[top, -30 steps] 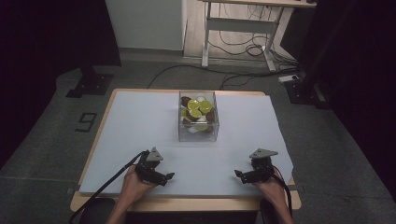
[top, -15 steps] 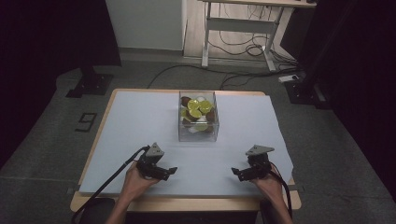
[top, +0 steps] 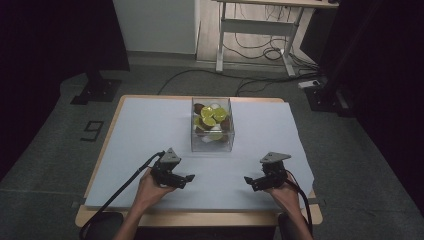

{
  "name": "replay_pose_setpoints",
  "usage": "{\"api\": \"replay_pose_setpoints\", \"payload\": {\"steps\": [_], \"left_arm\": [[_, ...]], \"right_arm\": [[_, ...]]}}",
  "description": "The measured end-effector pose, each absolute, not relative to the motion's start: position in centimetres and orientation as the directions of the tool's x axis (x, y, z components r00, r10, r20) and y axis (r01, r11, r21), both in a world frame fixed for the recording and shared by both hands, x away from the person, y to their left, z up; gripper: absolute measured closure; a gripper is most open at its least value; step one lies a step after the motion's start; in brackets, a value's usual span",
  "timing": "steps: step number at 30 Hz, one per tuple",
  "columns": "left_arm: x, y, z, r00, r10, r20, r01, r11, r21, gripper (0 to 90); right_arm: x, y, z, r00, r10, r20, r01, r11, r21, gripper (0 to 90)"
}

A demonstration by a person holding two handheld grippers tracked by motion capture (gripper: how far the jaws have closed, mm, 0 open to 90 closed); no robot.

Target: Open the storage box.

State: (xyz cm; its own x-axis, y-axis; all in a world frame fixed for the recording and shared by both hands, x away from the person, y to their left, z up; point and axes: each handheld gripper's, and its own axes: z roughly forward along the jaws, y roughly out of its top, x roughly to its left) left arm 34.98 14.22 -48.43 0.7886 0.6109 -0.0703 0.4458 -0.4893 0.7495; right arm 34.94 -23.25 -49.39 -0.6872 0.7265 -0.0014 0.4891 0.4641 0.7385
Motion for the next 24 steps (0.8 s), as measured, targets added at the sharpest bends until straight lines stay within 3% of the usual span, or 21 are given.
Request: {"api": "replay_pose_setpoints", "payload": {"steps": [24], "left_arm": [[36.8,12.2,-47.0,0.81,0.584,-0.057,0.418,-0.507,0.753,16.1]], "right_arm": [[36.6,-20.3,-48.1,-0.719,0.694,0.033,0.466,0.447,0.763,1.5]]}}
